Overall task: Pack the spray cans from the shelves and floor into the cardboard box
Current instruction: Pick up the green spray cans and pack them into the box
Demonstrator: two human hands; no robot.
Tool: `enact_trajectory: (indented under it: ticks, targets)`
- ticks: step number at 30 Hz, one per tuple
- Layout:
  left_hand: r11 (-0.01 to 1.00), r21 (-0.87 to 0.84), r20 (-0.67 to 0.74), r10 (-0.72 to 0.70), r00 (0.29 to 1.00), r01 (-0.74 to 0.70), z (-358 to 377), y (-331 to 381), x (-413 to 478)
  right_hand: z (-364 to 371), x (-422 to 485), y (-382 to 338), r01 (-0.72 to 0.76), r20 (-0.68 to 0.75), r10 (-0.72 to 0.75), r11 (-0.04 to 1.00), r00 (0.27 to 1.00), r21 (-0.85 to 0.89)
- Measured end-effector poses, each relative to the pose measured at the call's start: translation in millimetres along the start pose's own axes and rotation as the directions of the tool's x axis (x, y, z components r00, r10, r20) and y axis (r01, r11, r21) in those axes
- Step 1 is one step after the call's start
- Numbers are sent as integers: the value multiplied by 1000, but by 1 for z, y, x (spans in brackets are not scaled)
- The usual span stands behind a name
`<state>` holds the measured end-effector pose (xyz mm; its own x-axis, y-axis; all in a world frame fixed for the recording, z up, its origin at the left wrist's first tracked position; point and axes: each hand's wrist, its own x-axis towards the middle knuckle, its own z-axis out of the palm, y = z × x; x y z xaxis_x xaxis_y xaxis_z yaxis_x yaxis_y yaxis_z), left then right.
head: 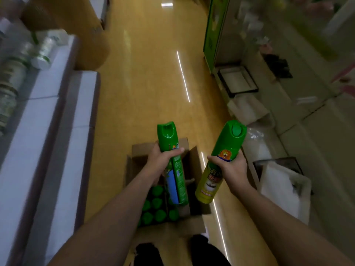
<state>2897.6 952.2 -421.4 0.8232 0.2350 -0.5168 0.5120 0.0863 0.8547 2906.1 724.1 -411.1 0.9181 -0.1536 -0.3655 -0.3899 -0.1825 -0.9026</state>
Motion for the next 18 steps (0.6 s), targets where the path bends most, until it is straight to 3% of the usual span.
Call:
enact_trajectory:
  ticks: [6,14,18]
  targets:
    - [992,19,-7,-124,992,125,30,-111,34,10,15,100,-141,-114,135,989,984,-48]
    - [960,115,-49,-251,967,255,45,-255,61,33,34,208,-176,-148,158,977,976,-120]
    - [952,205,-10,-229,973,226,48,-301,66,47,44,243,-169,-136,149,974,979,-152]
